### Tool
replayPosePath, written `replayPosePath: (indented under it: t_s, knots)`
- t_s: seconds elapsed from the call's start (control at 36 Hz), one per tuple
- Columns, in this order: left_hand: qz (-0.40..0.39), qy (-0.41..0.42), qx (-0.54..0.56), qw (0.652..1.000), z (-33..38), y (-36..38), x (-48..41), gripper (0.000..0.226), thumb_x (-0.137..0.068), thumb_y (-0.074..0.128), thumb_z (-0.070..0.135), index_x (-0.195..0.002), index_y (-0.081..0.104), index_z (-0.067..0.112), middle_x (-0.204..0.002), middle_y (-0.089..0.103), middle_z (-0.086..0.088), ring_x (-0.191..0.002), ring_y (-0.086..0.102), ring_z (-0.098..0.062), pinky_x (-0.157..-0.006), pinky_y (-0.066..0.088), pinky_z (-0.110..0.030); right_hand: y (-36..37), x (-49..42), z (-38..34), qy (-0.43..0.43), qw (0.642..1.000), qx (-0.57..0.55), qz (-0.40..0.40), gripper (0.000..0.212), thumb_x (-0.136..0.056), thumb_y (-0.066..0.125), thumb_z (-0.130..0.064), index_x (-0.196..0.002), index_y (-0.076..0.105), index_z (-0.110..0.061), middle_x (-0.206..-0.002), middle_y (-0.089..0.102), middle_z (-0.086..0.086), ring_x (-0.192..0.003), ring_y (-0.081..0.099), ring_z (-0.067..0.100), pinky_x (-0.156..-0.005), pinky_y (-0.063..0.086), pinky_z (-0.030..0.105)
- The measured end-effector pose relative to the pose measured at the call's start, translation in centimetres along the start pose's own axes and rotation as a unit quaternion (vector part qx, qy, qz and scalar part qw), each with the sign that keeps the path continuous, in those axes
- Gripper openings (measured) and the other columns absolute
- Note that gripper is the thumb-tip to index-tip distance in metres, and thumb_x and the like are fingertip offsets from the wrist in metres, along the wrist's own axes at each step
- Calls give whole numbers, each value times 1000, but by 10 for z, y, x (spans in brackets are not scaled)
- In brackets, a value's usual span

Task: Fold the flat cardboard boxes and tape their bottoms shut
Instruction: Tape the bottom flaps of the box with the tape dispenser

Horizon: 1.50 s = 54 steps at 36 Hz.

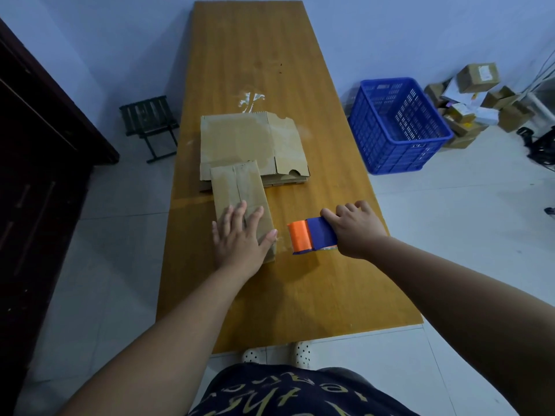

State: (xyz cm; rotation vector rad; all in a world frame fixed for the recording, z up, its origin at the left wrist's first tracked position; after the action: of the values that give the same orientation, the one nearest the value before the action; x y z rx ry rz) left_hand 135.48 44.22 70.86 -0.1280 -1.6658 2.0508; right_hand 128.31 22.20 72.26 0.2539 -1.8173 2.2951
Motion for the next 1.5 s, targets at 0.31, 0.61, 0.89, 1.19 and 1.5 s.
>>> replayPosePath:
  t_s: [0.31, 0.61, 0.89, 1.19, 1.5]
  knots:
    - [6, 1, -8, 1000, 1, 0, 1, 63, -94, 24, 62, -151, 9, 38, -161, -5, 3, -147, -11, -21, -116, -6, -48, -14, -3, 8, -66, 997, 6, -50, 105, -66, 25, -93, -151, 2, -35, -122, 54, 7, -111, 50, 23, -101, 33, 37]
    - [-1, 4, -4, 1000, 2, -3, 3, 63, -95, 22, 62, -151, 7, 37, -161, -7, 4, -147, -12, -21, -116, -5, -49, -49, -16, 1, -61, 988, -56, -133, 60, -90, 23, -73, -123, 45, -29, -93, 61, -3, -92, 56, 18, -97, 31, 40]
    - [-13, 5, -12, 1000, 2, -6, 4, 64, -94, 20, 63, -151, 5, 38, -161, -8, 4, -147, -12, -21, -117, -4, -50, -70, -39, -6, -53, 939, -176, -290, 69, -89, 59, -53, -148, 28, -36, -140, 46, 2, -113, 49, 23, -86, 44, 36]
    - [-17, 2, -13, 1000, 0, -2, 2, 65, -93, 18, 66, -151, 4, 39, -160, -9, 5, -146, -14, -21, -115, -7, -49, -83, -65, -11, -54, 883, -206, -418, 53, -87, 64, -42, -134, 48, -23, -117, 61, 3, -97, 60, 22, -76, 51, 34]
    - [-11, 11, -7, 1000, -2, -2, 2, 64, -92, 18, 66, -150, 6, 40, -160, -7, 6, -146, -13, -19, -115, -6, -48, -76, -79, -17, -31, 865, -204, -457, 43, -82, 64, -53, -108, 56, -20, -105, 65, 7, -99, 63, 27, -89, 50, 42]
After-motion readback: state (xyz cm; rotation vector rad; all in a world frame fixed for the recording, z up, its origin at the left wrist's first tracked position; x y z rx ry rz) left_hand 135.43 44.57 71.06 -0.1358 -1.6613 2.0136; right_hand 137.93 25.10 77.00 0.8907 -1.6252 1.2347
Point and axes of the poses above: each hand's wrist, its own x-axis away from the middle knuckle, its own y-axis out of the palm, z = x × y, the point moved 1 cm from there along -x, towards the middle knuckle
